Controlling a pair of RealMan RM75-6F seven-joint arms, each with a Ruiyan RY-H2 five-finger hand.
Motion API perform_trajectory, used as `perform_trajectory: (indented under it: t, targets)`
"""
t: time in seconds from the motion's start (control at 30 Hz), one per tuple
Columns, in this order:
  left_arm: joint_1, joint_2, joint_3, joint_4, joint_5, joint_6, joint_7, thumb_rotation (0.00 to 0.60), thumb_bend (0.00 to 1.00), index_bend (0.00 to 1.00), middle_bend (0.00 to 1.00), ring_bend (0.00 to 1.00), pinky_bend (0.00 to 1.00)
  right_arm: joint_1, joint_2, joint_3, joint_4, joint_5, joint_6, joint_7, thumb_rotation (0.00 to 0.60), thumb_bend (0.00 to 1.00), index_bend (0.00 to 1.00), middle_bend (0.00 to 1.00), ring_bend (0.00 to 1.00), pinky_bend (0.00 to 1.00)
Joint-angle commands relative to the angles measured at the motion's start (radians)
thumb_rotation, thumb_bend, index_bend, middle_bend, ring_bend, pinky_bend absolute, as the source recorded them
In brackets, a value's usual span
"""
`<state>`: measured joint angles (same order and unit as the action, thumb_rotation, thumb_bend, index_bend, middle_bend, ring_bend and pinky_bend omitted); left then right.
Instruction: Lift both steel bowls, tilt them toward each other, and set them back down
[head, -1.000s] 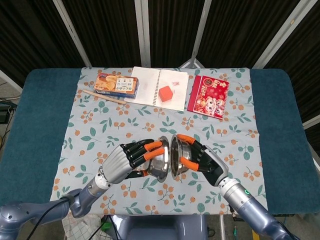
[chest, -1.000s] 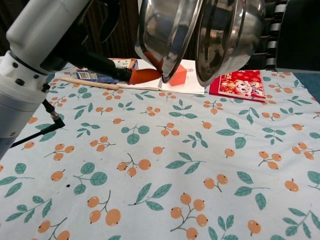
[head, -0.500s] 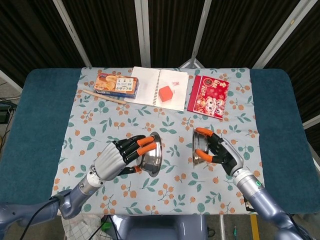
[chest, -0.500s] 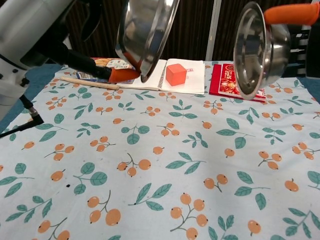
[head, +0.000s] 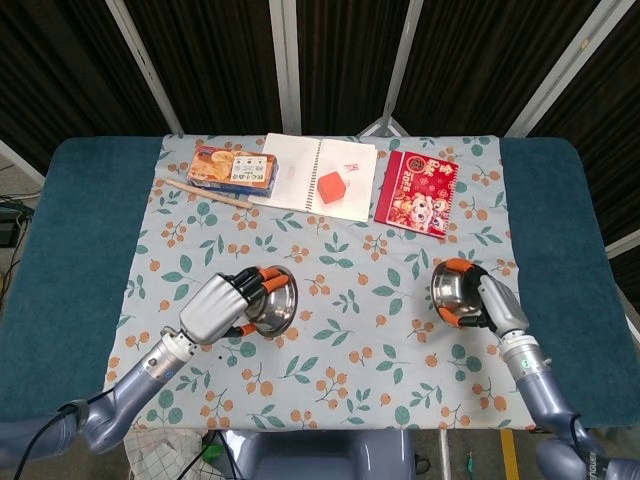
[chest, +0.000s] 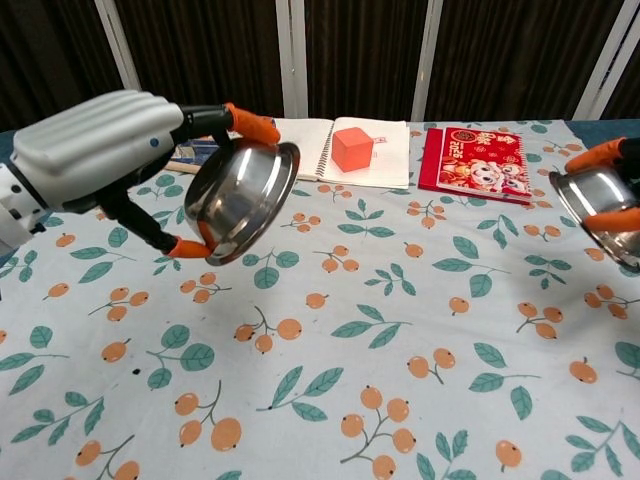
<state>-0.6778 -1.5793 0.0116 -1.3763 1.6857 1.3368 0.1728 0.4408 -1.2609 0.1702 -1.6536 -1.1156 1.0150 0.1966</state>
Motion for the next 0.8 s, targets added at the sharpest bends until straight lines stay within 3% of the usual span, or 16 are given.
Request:
perform_trajectory:
  t: [0.03,0.33,0.5,0.57,0.67,0.73,0.8]
  targets:
    - [0.002,0.021,0.012,-0.029,-0.035,-0.056,0.043,0.6,0.35,0.5,0.62,0.56,0.77,-0.012,-0.121,-0.086,0.148,-0.105,0.123,-0.163,0.6,0.36,0.66,0.57,0.54,0.67]
    - [-0.003,-0.006,0.028,-0.024,-0.1,-0.187,0.1,0.6,0.35,0.5,0.62,0.55,0.75,-0.035,-0.189,-0.165,0.264,-0.189,0.144,-0.299,0.6,0.36,0.65,0.55,0.53,0.67]
    - [-0.005,-0.032,0.034,-0.004,-0.114,-0.229,0.137,0.6,0.35,0.5,0.61,0.5,0.55,-0.045,-0.209,-0.197,0.28,-0.218,0.132,-0.318,0.6,0.36,0.58,0.53,0.51,0.65]
    - [-0.004,-0.041,0.037,0.009,-0.11,-0.232,0.164,0.6,0.34,0.5,0.61,0.5,0.52,-0.047,-0.217,-0.214,0.295,-0.245,0.136,-0.342,0.6,0.36,0.54,0.51,0.5,0.64]
    - [0.002,-0.054,0.038,0.019,-0.109,-0.231,0.18,0.6,0.3,0.46,0.58,0.48,0.51,-0.056,-0.233,-0.229,0.302,-0.28,0.15,-0.346,0.6,0.36,0.39,0.44,0.45,0.62]
    - [0.005,-0.056,0.038,0.02,-0.11,-0.232,0.178,0.6,0.25,0.38,0.52,0.44,0.51,-0.06,-0.236,-0.231,0.296,-0.297,0.163,-0.338,0.6,0.36,0.19,0.35,0.38,0.58]
    - [0.007,-0.056,0.035,0.021,-0.111,-0.229,0.178,0.6,0.21,0.3,0.46,0.41,0.51,-0.062,-0.235,-0.231,0.289,-0.305,0.168,-0.333,0.6,0.36,0.06,0.26,0.3,0.54]
